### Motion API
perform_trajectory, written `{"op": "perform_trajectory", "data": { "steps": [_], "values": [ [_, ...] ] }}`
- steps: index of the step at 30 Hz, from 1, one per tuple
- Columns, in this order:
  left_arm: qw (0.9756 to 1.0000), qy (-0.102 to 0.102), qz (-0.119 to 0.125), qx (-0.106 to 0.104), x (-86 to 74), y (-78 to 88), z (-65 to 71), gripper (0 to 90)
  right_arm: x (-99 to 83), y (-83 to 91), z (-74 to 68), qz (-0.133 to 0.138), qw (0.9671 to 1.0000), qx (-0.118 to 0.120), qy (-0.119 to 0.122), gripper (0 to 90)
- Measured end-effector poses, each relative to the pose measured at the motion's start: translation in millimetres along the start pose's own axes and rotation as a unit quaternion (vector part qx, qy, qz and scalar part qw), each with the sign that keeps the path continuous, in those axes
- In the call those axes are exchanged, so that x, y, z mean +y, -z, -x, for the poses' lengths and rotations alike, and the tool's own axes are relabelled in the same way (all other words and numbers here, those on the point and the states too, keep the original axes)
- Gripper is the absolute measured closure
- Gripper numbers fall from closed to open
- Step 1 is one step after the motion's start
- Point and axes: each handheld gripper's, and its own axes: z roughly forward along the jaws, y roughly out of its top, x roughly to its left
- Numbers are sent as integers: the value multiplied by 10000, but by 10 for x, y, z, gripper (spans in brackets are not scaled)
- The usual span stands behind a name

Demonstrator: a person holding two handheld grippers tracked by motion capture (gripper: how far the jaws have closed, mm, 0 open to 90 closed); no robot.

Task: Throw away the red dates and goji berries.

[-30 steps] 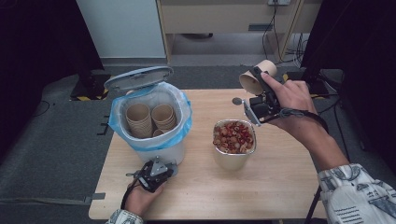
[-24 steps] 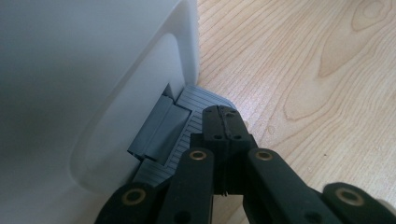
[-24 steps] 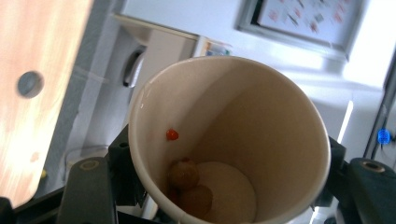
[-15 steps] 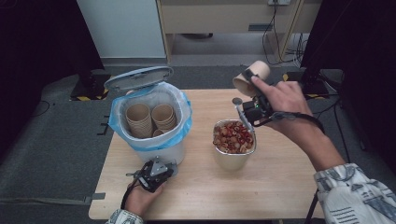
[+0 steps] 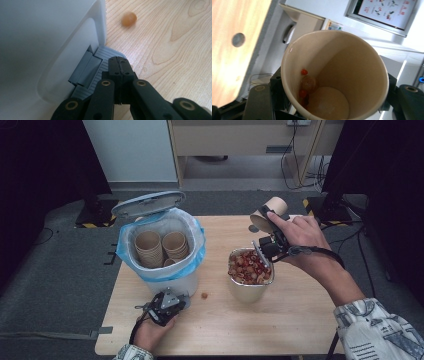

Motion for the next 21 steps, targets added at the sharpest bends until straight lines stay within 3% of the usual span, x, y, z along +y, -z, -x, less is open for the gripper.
{"op": "perform_trajectory", "data": {
  "steps": [4, 11, 21],
  "values": [
    [10000, 3, 0, -7, -1, 0, -3, 899, -25, -28, -42, -10, 9999, 98, -105, 324],
    [10000, -1, 2, -2, 0, 0, -1, 898, -104, -30, 19, -50, 9988, 113, -465, 323],
    [10000, -1, 1, -2, 0, 0, -1, 899, -144, -63, 20, 62, 9937, 176, -1107, 320]
  ]
}}
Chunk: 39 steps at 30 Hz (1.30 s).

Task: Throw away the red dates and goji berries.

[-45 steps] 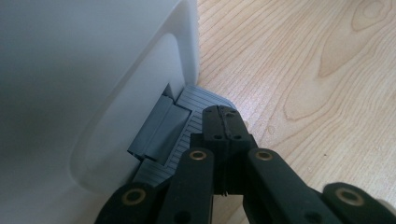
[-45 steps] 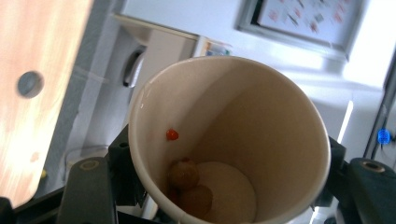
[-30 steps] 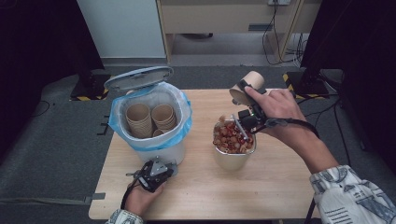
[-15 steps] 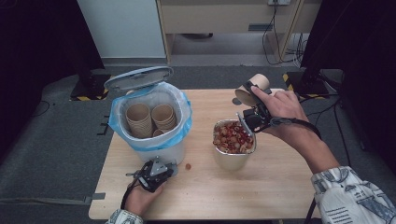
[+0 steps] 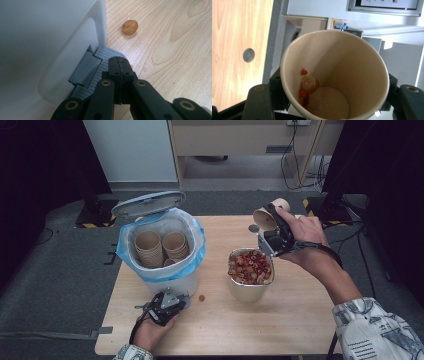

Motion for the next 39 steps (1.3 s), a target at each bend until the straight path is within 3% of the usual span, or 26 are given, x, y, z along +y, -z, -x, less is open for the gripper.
{"op": "perform_trajectory", "data": {
  "steps": [8, 15, 21, 25, 32, 39],
  "values": [
    [10000, -2, 0, -1, 0, 0, 0, 899, -11, -25, 34, 158, 9985, 83, -525, 319],
    [10000, -2, 0, 1, 0, 0, 1, 898, -59, -31, 111, 354, 9911, 141, -1278, 319],
    [10000, -2, 0, 0, 0, 0, 1, 899, -91, -19, 160, 477, 9854, 157, -1628, 318],
    [10000, -2, 1, 2, 0, 0, 1, 899, -109, -9, 196, 636, 9775, 172, -2003, 317],
    [10000, -2, 0, -3, 0, 0, 0, 899, -126, -1, 246, 794, 9668, 189, -2420, 317],
    [10000, -2, -12, 2, 1, 2, 1, 899, -128, 2, 308, 992, 9512, 223, -2915, 317]
  ]
}}
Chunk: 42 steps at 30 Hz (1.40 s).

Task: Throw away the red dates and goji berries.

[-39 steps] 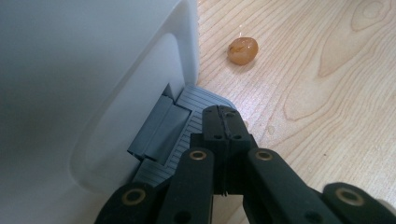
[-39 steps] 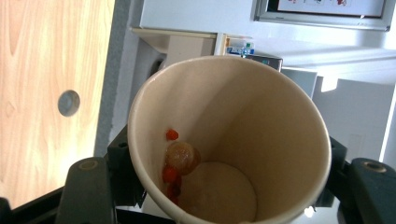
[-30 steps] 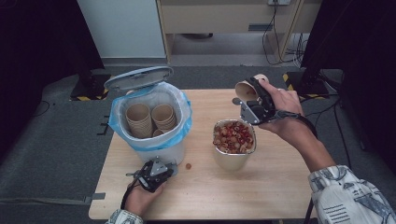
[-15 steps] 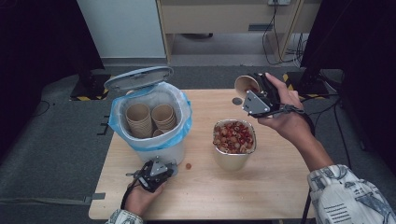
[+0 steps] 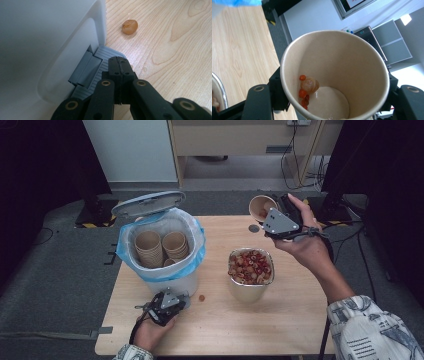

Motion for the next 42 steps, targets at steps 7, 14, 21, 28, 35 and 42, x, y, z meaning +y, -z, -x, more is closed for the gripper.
{"op": "perform_trajectory", "data": {
  "steps": [7, 14, 21, 28, 35, 42],
  "values": [
    [10000, -2, 0, -1, 0, 0, -1, 899, 64, -9, 45, 230, 9986, 88, -468, 316],
    [10000, -6, 5, -2, 0, -1, 0, 899, 156, -35, 84, 520, 9925, 278, -1074, 314],
    [10000, -1, 5, -5, 0, -1, -1, 899, 239, -75, 126, 792, 9828, 427, -1610, 314],
    [10000, -2, 6, -4, 0, -1, -1, 899, 311, -117, 123, 902, 9784, 535, -1784, 313],
    [10000, -1, 2, -8, 0, -1, -1, 899, 371, -152, 108, 996, 9746, 607, -1913, 312],
    [10000, 53, 11, -43, -4, 1, -12, 899, 454, -179, 101, 1099, 9706, 697, -2025, 312]
  ]
}}
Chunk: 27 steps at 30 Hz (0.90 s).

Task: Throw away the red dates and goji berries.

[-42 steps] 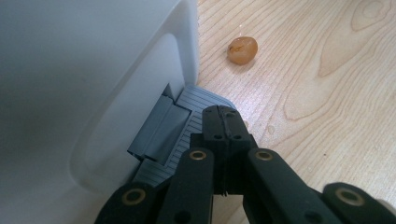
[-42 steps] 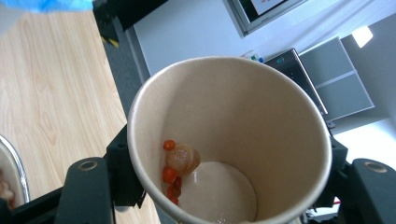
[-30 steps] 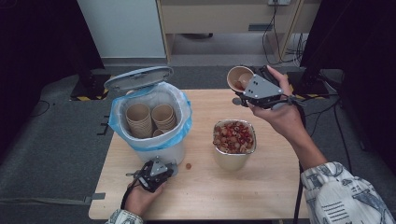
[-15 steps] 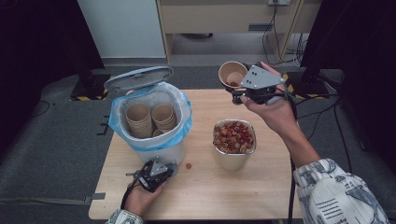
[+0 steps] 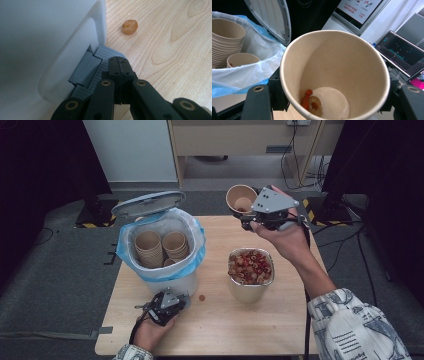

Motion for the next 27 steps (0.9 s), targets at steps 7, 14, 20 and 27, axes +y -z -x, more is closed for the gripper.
{"op": "perform_trajectory", "data": {
  "steps": [7, 14, 20, 27],
  "values": [
    [10000, 48, 27, -29, -4, -2, -7, 899, 47, -46, -37, 84, 9999, 85, -89, 311],
    [10000, 41, 30, -25, -4, -2, -5, 898, 98, -86, -62, 184, 9990, 198, -351, 312],
    [10000, 33, 27, -21, -4, -2, -5, 899, 148, -152, -98, 202, 9973, 365, -605, 310],
    [10000, 22, 25, -15, -3, -2, -2, 899, 220, -258, -159, 297, 9925, 634, -1003, 308]
  ]
}}
